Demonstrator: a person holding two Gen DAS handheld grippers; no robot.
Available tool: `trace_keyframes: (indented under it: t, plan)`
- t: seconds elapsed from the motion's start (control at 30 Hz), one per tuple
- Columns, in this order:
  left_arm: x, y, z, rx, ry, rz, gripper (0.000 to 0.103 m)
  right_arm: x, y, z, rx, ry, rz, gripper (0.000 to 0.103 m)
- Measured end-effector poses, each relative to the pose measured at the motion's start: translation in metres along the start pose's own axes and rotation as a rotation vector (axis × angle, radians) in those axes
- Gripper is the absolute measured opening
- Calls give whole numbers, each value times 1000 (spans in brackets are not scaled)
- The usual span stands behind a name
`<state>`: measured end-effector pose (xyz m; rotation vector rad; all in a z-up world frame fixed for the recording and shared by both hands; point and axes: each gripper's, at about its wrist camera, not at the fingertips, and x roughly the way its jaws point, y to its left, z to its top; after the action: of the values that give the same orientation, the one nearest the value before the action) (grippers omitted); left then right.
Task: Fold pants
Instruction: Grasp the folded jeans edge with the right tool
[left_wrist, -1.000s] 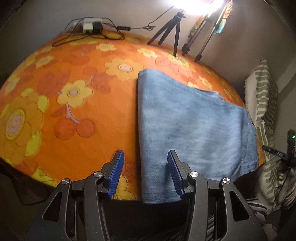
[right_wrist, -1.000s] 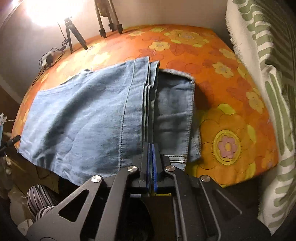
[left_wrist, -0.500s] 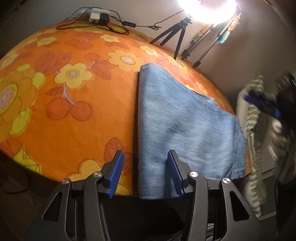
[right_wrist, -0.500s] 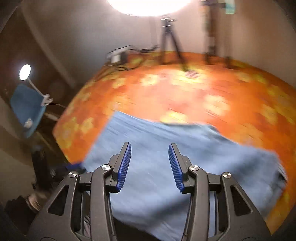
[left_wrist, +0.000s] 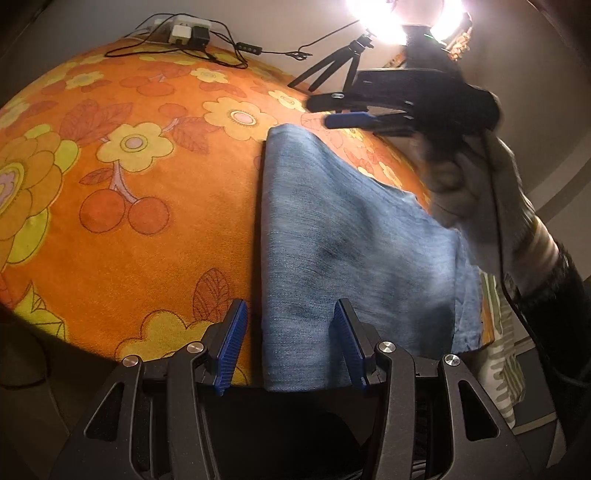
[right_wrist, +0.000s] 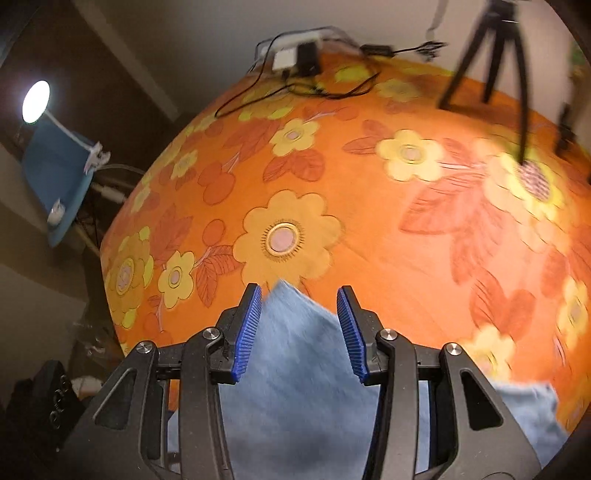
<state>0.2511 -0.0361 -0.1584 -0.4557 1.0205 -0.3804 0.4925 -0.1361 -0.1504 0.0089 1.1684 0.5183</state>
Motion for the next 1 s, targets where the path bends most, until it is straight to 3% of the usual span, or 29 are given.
trace_keyframes:
  t: [0.07,0.17,0.3,0.47,0.5,0.73,0.8,0.87,1.0]
  plan:
    - [1,0,1,0,-2,-3,48,13,4,4,-24,20,3,56]
    - [1,0,1,-5,-3,-13,45,31,9,7,-61,59,9,56]
    - [5,-2,1,-13,1,-22,33,42,14,2,-99,93,17,56]
    - [4,-1,1,-31,-13,-23,12,39,16,-7,-126,102,-9,17]
    - [2,-1,1,-35,-19,-29,8,36,17,-9,-130,92,-9,14]
    - [-37,-19,25,5,-120,-114,5,-36,15,-2,-79,-123,31,10]
    - [-44,-20,36,13,-145,-121,5,-46,14,6,-75,-150,28,10]
    - [-43,-15,42,6,-160,-94,4,-40,14,15,-67,-157,-9,10]
    - [-22,8,41,-43,-111,-43,4,5,14,29,-52,-106,-64,10]
